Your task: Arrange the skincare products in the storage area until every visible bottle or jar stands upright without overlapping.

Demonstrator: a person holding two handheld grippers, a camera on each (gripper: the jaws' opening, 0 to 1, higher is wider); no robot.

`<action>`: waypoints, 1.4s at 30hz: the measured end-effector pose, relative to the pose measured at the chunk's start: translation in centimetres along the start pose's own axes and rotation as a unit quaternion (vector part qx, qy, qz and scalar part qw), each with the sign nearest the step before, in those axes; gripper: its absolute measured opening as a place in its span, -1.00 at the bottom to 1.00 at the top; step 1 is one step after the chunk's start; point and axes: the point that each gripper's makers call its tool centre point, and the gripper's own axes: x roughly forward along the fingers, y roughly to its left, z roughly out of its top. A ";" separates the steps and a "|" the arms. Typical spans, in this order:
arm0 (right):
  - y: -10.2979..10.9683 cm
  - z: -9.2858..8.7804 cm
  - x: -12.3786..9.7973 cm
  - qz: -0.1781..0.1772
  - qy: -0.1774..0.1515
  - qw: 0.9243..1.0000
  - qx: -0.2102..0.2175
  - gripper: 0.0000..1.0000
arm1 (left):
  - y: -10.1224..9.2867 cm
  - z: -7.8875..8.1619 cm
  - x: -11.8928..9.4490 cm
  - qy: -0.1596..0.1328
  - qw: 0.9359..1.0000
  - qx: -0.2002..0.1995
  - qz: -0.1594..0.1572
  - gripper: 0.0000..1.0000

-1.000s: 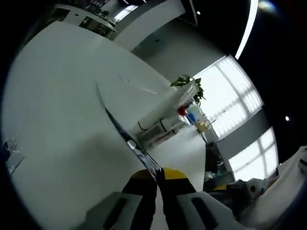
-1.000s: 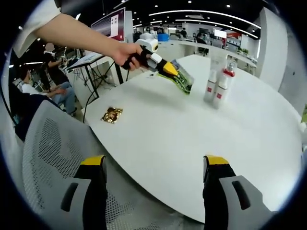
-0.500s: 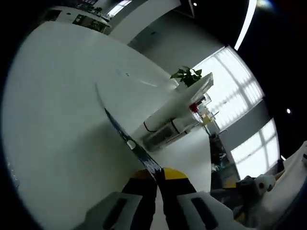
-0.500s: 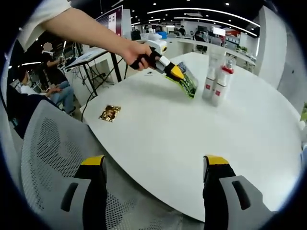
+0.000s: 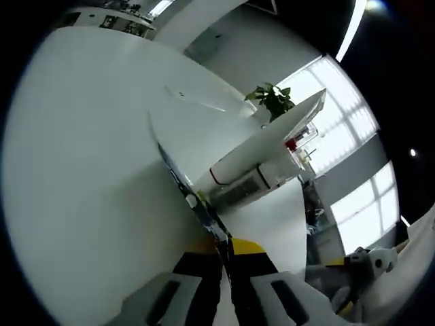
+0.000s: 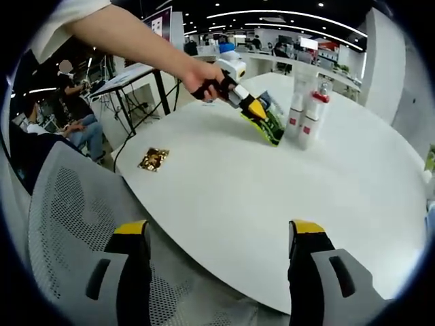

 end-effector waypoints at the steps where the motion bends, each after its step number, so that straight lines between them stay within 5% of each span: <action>1: 0.0 0.0 0.0 0.001 0.001 1.000 0.000 0.57 | 0.1 0.1 0.0 0.000 1.000 -0.003 0.003 -0.95; 13: 0.1 0.0 -0.1 0.001 -0.001 1.000 -0.006 0.55 | 1.7 -0.1 -0.2 0.014 0.997 -0.037 0.066 -0.87; 17: 0.1 0.1 -0.1 -0.001 -0.003 1.000 -0.008 0.54 | 2.5 -0.4 -0.5 0.027 0.994 -0.024 0.107 -0.79; 33: 0.2 0.1 -0.2 0.000 -0.003 1.000 -0.016 0.54 | 3.6 -0.7 -1.4 0.034 0.983 -0.027 0.181 -0.55; 42: -0.1 0.1 -0.2 -0.009 -0.004 1.000 -0.017 0.53 | 4.1 0.2 -1.6 0.027 0.975 -0.018 0.220 -0.13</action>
